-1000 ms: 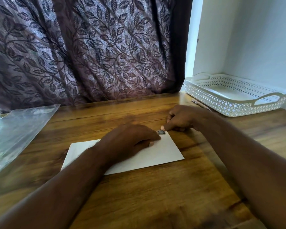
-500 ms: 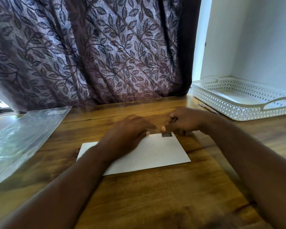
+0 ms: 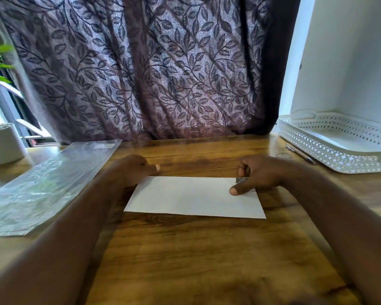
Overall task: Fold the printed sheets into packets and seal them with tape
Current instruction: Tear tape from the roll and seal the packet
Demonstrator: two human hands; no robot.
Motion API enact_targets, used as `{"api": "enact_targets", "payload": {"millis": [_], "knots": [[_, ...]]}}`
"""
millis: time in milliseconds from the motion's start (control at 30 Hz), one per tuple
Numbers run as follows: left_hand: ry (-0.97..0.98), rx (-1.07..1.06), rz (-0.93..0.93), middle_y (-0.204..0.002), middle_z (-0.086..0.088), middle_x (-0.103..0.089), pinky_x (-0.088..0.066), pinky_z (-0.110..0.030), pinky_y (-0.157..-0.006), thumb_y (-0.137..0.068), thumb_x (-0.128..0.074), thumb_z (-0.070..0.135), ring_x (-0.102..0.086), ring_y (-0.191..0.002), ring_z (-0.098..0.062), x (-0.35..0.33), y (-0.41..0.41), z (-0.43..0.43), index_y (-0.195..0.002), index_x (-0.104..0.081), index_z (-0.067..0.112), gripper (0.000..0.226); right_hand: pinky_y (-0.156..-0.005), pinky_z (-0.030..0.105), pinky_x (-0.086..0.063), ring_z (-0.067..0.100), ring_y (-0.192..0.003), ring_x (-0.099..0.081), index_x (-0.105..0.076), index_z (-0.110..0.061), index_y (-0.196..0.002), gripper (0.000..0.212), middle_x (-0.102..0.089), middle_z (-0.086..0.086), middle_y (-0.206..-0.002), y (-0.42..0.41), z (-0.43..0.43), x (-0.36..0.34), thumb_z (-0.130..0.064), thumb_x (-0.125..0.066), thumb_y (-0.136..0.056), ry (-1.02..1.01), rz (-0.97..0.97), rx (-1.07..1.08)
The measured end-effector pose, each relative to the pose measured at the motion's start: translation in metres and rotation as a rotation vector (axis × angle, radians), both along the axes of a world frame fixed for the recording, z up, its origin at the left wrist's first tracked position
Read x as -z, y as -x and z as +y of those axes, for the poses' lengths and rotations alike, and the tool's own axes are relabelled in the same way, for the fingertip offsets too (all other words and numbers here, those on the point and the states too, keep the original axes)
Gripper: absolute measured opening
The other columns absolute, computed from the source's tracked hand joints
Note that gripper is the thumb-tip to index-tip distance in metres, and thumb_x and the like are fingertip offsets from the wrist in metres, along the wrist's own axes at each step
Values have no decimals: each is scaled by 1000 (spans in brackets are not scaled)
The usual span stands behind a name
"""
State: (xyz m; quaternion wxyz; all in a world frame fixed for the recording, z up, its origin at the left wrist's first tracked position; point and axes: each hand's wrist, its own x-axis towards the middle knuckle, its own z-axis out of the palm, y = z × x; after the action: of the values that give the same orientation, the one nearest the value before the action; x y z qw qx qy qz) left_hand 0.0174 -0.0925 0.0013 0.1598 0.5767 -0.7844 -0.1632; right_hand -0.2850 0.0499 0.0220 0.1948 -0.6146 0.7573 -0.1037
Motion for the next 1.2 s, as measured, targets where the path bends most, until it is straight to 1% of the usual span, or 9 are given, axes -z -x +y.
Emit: {"api": "enact_targets", "payload": {"millis": [167, 300, 367, 500, 567, 667, 867, 967, 1200], "knots": [[-40, -29, 39, -86, -6, -68, -45, -31, -71, -81, -77, 48, -62, -81, -22, -3, 5, 4, -85, -69, 11, 38, -73, 35, -48, 18, -85, -57, -57, -22, -94, 59, -65, 0, -94, 3, -2, 3, -55, -91, -59, 1, -37, 21], [-190, -32, 448, -79, -12, -71, -50, -34, -67, -82, -81, 17, -65, -72, -26, -2, -2, 5, -90, -70, 5, 18, -63, 32, -46, 18, -77, -56, -57, -18, -93, 49, -64, 3, -88, 6, -4, 6, -39, -92, -66, 71, -106, 59], [-345, -55, 669, -98, -18, -72, -57, -40, -78, -82, -78, 3, -70, -88, -30, -4, -1, 8, -108, -64, 5, 31, -63, 35, -49, 22, -76, -60, -62, -13, -96, 43, -68, 9, -90, 11, -3, 5, -29, -92, -69, 108, -166, 68], [-467, -50, 935, -111, -23, -71, -61, -34, -61, -86, -72, 0, -73, -84, -27, -6, 2, 8, -126, -56, 0, 43, -50, 27, -46, 22, -67, -58, -70, -5, -91, 19, -69, 14, -83, 20, 1, 5, -19, -81, -84, 133, -311, 95], [-522, -34, 940, -112, -22, -72, -61, -34, -60, -91, -67, 5, -73, -83, -25, -7, 3, 11, -122, -58, -3, 34, -52, 29, -52, 26, -68, -63, -71, -3, -91, 15, -72, 15, -83, 26, 2, 6, -16, -76, -88, 162, -416, 145], [-590, -22, 862, -90, -9, -78, -61, -33, -57, -92, -65, 4, -75, -71, -17, -5, 5, 14, -112, -63, 4, 20, -84, 51, -59, 37, -91, -74, -74, -5, -97, 13, -78, 16, -93, 34, 1, 9, -13, -77, -87, 229, -562, 231], [-537, -40, 796, -101, -14, -77, -63, -41, -72, -91, -66, 1, -73, -92, -28, -1, 14, 16, -112, -66, 6, 22, -91, 49, -57, 28, -93, -73, -72, -5, -102, 16, -78, 12, -97, 39, -1, 9, -16, -74, -90, 298, -687, 295], [-382, -85, 818, -98, -15, -76, -59, -49, -87, -87, -73, 4, -74, -91, -32, 0, 17, 14, -108, -69, 3, 22, -75, 44, -62, 26, -80, -71, -71, -4, -98, 13, -75, 14, -92, 38, 4, 2, -13, -62, -98, 251, -700, 254], [-193, -100, 830, -89, -8, -75, -60, -28, -63, -90, -73, 15, -72, -76, -19, -2, 26, 28, -96, -72, 11, 8, -60, 35, -61, 26, -75, -68, -72, 4, -102, 12, -75, 21, -94, 38, 21, -9, -3, -65, -94, 241, -671, 249]]}}
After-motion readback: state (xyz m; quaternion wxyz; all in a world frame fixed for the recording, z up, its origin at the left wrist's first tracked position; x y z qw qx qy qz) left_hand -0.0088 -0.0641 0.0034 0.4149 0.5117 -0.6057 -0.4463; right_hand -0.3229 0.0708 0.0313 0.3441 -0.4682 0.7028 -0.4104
